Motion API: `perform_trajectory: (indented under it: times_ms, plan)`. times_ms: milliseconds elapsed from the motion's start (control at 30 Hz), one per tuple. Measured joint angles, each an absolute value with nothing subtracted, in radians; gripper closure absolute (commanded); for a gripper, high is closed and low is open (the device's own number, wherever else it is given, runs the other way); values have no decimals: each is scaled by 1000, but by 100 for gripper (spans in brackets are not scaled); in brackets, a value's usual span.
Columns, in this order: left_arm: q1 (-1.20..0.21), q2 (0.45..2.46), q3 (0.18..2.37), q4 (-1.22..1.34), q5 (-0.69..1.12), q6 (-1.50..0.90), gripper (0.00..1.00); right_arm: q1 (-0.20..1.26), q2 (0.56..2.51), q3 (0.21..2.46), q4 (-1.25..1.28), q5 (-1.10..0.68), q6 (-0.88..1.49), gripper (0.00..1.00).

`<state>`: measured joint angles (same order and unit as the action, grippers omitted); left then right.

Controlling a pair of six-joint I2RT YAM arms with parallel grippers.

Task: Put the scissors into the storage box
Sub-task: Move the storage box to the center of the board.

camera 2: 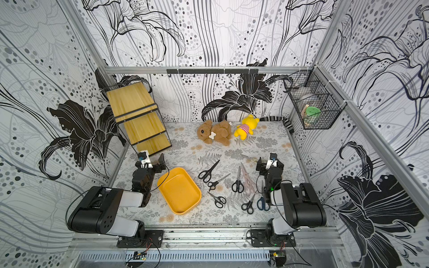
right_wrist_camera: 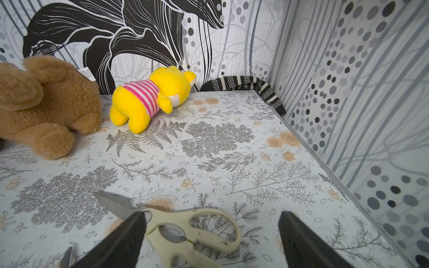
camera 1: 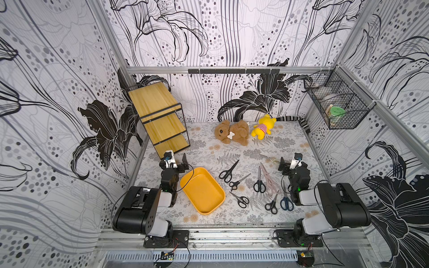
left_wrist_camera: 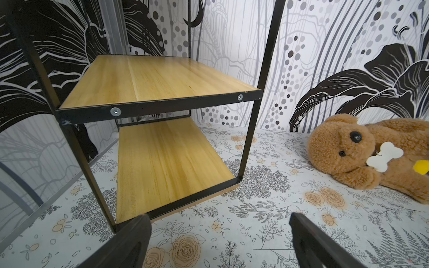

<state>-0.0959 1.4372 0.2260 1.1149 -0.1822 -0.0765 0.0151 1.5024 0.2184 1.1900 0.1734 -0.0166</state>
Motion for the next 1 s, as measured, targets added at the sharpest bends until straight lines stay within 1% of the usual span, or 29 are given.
perform_trajectory:
  times_ms: [133,233,300,400,433,500,567,600,633,733,833,867,900,933,1000]
  plan:
    - [-155,1329,317,931,-257,-66,2,15,1502,218,1190,169,-17,5]
    - [-185,1215,403,751,-308,-122,2,15,1502,218,1190,167,-17,5]
    - [-190,1143,478,583,-340,-197,2,15,1502,218,1190,167,-17,5]
    - [-201,1086,631,250,-394,-352,2,15,1502,218,1190,167,-17,5]
    - [-205,1081,685,128,-409,-416,0,15,1502,218,1190,167,-17,4]
    - [-228,1072,758,-73,-411,-528,8,15,1502,218,1190,167,-17,4]
    - [-277,1043,768,-213,-389,-633,15,15,1502,218,1190,167,-17,5]
    - [-321,1022,756,-278,-369,-703,16,15,1502,218,1190,167,-17,5]
    - [-362,1005,740,-315,-353,-760,16,15,1502,218,1190,167,-17,5]
    - [-508,978,664,-366,-305,-979,22,15,1502,218,1190,168,-17,5]
    - [-624,1024,606,-370,-286,-1169,28,15,1502,218,1190,168,-17,5]
    - [-652,1060,605,-372,-285,-1222,34,15,1502,218,1190,168,-17,5]
    - [-670,1098,607,-368,-284,-1265,44,15,1502,218,1190,168,-17,5]
    - [-682,1130,611,-363,-280,-1301,48,15,1502,218,1190,168,-17,5]
    - [-702,1192,612,-354,-271,-1381,63,15,1502,218,1190,168,-17,5]
